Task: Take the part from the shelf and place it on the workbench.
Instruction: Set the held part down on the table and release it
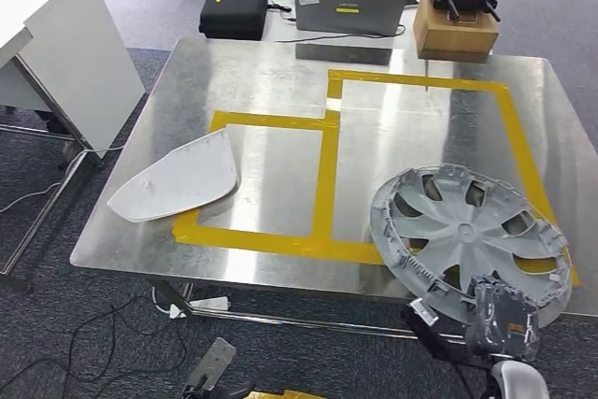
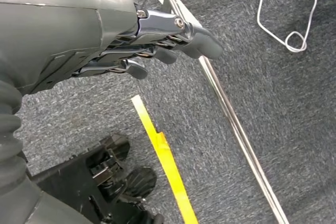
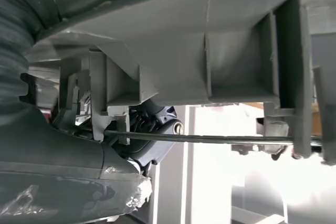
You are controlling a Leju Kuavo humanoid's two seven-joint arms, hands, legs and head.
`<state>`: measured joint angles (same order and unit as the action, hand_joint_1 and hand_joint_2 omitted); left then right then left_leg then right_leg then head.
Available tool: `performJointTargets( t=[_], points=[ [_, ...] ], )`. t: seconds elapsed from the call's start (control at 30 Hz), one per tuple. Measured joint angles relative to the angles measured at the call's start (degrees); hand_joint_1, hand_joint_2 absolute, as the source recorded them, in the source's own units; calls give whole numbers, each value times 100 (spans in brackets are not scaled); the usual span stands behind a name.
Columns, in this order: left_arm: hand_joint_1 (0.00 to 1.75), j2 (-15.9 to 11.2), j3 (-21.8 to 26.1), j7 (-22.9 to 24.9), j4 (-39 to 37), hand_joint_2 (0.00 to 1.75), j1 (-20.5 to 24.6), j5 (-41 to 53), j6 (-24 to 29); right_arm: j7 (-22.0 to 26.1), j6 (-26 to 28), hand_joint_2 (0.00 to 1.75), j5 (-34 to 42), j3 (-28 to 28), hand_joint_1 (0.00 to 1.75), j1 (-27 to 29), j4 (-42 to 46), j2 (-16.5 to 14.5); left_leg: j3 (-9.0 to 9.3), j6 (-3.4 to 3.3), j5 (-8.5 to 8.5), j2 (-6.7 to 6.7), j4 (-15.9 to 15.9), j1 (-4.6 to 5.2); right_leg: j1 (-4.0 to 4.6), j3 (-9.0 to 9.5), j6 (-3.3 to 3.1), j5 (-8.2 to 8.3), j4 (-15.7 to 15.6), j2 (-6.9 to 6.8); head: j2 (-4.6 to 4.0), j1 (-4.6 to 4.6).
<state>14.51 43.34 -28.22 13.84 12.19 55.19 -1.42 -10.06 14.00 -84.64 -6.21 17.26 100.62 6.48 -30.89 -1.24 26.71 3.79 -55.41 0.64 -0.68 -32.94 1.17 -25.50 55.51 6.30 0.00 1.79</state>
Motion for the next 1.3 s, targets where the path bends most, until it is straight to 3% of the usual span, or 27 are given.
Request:
performJointTargets(
  t=[0.3,0.5,0.93,1.3],
  points=[
    [0,7,-3,0,0,175,16,17,-22,515,-171,175,763,-1169,162,-528,-577,-5,2,-5,-5,0,-1,0,0,2,5,5,0,-4,0,-1],
    [0,10,-4,0,0,175,21,19,-48,795,-64,175,892,-1574,162,-900,-997,84,2,-7,-8,0,-2,1,-1,3,7,7,0,-3,0,1],
    [0,25,-45,2,0,175,54,70,-143,786,83,175,900,-1544,162,-1411,-1534,110,0,-6,-9,-2,-3,0,0,3,7,11,1,3,0,-1],
    [0,56,-156,15,0,175,182,122,-253,396,96,175,439,-674,162,-2494,-2578,164,0,-9,-25,-5,-3,0,-1,-1,13,28,1,8,0,0]
  ],
)
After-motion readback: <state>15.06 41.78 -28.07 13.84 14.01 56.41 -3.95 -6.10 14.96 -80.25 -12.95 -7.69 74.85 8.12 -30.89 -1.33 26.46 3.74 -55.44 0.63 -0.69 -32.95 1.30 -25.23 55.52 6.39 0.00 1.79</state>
